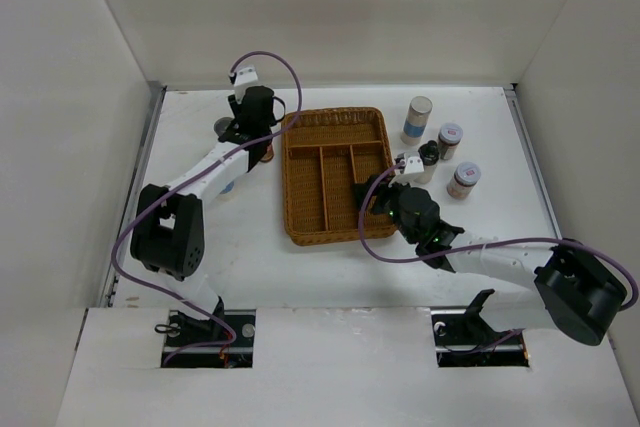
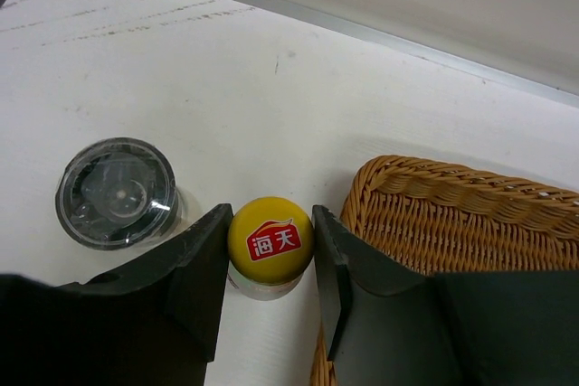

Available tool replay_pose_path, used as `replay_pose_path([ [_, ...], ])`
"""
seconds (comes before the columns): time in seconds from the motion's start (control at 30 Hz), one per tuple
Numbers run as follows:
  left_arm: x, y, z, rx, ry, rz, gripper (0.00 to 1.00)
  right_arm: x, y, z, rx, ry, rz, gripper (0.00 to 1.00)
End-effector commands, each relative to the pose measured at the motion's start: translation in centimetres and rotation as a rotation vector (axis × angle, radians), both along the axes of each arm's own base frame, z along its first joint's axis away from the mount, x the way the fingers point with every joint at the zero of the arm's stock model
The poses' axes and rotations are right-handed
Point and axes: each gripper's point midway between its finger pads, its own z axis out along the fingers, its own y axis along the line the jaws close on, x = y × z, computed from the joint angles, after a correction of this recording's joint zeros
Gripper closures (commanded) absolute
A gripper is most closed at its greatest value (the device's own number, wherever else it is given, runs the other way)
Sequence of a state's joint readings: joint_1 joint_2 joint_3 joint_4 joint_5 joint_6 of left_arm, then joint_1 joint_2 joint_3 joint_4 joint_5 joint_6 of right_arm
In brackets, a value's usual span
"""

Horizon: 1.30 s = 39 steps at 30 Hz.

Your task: Organize the condiment bottles

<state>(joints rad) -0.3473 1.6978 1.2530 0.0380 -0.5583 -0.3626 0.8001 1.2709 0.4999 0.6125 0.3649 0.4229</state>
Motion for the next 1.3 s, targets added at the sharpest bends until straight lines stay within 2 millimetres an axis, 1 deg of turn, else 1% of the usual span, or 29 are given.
replay_pose_path([
  [0.0,0.0,0.7,8.8,-0.031,-0.189,0.032,0.82,0.2,0.9,2.7,0.057,-0.061,0.019,0.29],
  [0.07,-0.6,0.5,11.6,-0.042,-0.242,0.022,0.82,0.1,0.9,2.7,0.058,-0.062,0.017,0.29],
  [0.17,-1.5,-0.5,15.6,-0.062,-0.316,-0.005,0.82,0.2,0.8,2.9,0.062,-0.066,0.014,0.29],
  [0.27,-2.0,-1.8,18.3,-0.079,-0.365,-0.035,0.83,0.1,0.7,3.0,0.067,-0.067,0.014,0.29],
  [0.37,-2.2,-3.7,19.6,-0.099,-0.391,-0.075,0.83,0.0,0.7,3.1,0.073,-0.069,0.013,0.28],
  [0.47,-1.7,-5.8,19.8,-0.111,-0.394,-0.111,0.83,0.0,0.5,3.2,0.076,-0.071,0.010,0.27],
  [0.57,-0.5,-7.8,19.3,-0.111,-0.383,-0.136,0.83,0.0,0.4,3.3,0.077,-0.072,0.007,0.27],
  [0.63,0.6,-9.0,18.7,-0.111,-0.372,-0.145,0.83,0.0,0.4,3.2,0.076,-0.071,0.007,0.26],
  [0.77,2.6,-10.6,16.8,-0.103,-0.345,-0.153,0.83,0.1,0.0,3.3,0.078,-0.073,-0.002,0.26],
  [0.8,3.1,-10.9,16.1,-0.099,-0.335,-0.153,0.83,0.2,-0.2,3.3,0.079,-0.075,-0.007,0.25],
  [0.83,3.3,-11.1,15.7,-0.097,-0.331,-0.155,0.83,0.2,-0.2,3.3,0.079,-0.073,-0.007,0.25],
  [0.9,4.1,-11.5,14.2,-0.092,-0.313,-0.158,0.83,0.2,-0.2,3.4,0.081,-0.075,-0.008,0.25],
  [1.0,4.7,-11.8,12.3,-0.090,-0.304,-0.164,0.83,0.2,-0.3,3.3,0.080,-0.074,-0.010,0.25],
  [1.13,4.8,-11.4,9.5,-0.081,-0.285,-0.158,0.79,0.3,-0.6,3.3,0.076,-0.076,-0.017,0.25],
  [1.2,4.6,-11.2,8.2,-0.075,-0.271,-0.157,0.77,0.4,-1.0,3.5,0.085,-0.080,-0.025,0.24],
  [1.27,4.3,-10.8,7.3,-0.072,-0.265,-0.150,0.70,0.3,-1.1,3.6,0.090,-0.083,-0.028,0.24],
])
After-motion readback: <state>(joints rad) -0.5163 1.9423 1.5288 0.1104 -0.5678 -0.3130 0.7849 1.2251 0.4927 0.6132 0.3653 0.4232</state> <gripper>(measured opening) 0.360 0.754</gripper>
